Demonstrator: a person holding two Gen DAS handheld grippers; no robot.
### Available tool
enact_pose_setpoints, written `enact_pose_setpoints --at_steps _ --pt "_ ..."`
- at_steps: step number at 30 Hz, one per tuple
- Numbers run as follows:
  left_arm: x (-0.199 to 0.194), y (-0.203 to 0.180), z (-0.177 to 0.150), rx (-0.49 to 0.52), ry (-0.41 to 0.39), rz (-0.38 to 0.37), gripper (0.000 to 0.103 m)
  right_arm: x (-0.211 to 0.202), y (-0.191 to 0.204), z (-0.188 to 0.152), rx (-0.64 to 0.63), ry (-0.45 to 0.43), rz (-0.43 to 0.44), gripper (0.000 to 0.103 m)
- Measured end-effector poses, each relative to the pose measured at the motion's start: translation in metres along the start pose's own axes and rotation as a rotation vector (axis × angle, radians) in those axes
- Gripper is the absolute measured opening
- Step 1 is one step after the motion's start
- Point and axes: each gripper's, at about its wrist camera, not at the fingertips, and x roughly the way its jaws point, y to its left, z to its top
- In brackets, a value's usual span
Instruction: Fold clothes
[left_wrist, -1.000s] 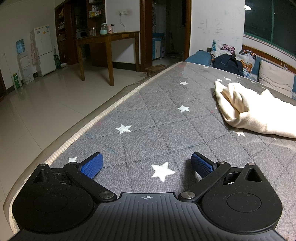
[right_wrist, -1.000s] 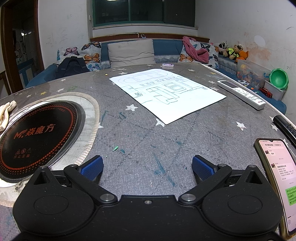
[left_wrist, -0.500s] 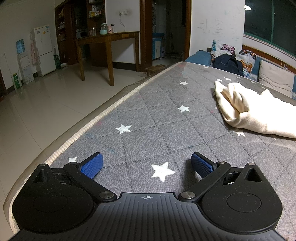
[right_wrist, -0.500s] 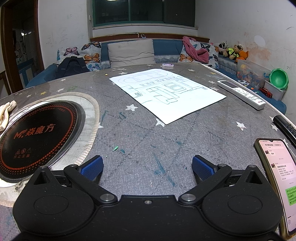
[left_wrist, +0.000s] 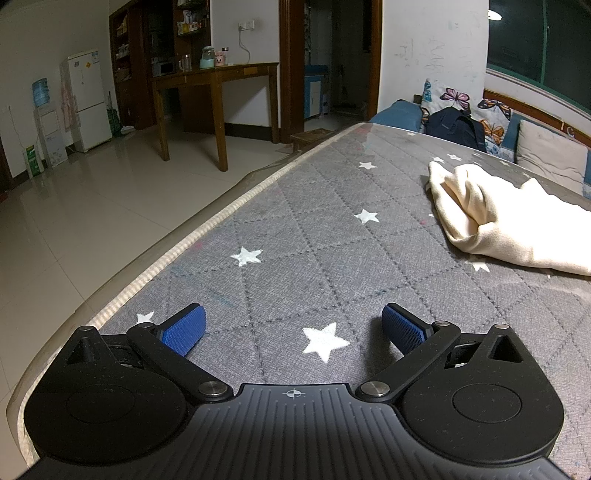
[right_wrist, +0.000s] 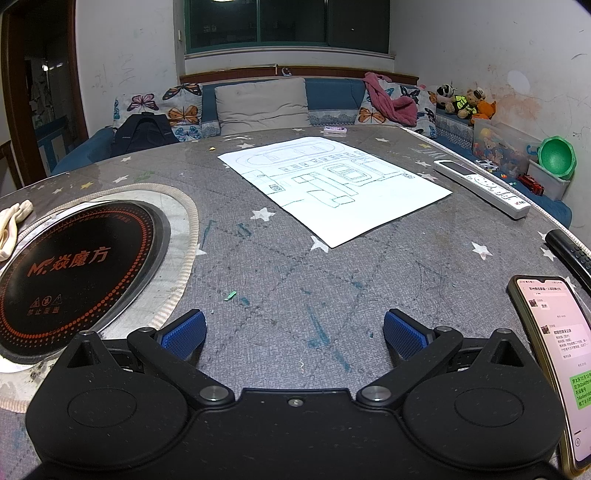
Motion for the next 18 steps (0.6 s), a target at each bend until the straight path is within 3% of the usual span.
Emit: enact_pose_setpoints --at_steps 18 --pt "0.0003 -0.0007 0.0001 0.000 0.000 0.000 0.103 0.0000 0.0001 0.0000 0.000 0.000 0.000 0.103"
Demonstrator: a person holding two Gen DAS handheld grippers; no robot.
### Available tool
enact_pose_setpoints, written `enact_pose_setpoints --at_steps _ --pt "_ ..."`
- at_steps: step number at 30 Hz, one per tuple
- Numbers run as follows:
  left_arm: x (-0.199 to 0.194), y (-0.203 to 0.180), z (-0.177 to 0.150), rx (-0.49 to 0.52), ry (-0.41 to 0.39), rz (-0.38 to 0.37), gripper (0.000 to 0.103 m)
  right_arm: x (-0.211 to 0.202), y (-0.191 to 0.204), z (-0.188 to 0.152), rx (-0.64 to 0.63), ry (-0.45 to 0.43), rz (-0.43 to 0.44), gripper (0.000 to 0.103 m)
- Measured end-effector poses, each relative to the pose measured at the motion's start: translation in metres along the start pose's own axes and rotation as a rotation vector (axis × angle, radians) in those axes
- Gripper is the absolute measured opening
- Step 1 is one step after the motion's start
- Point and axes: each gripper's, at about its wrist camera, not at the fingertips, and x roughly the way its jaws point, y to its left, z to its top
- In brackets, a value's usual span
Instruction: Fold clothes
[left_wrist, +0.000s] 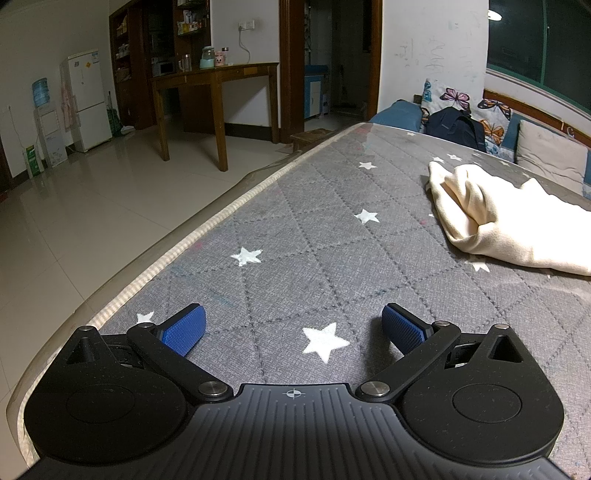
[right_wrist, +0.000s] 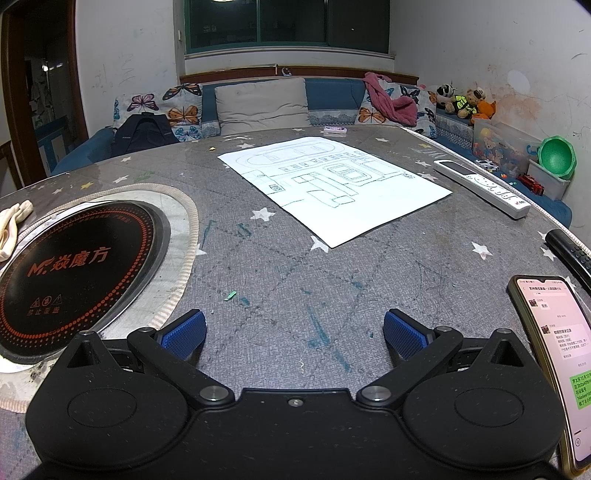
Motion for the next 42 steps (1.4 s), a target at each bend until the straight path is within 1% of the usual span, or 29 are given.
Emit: enact_pose_setpoints --at_steps 38,42 --pt "-0.0011 0.0041 -0.0009 0.000 0.000 0.000 0.103 0.0001 -0.0002 0.0001 0.000 0.000 0.000 0.103" --pt "0.0000 -0.0001 -0.0002 0.000 0.000 0.000 0.103 0.0001 -0.0002 0.0001 0.000 0.000 0.000 0.103"
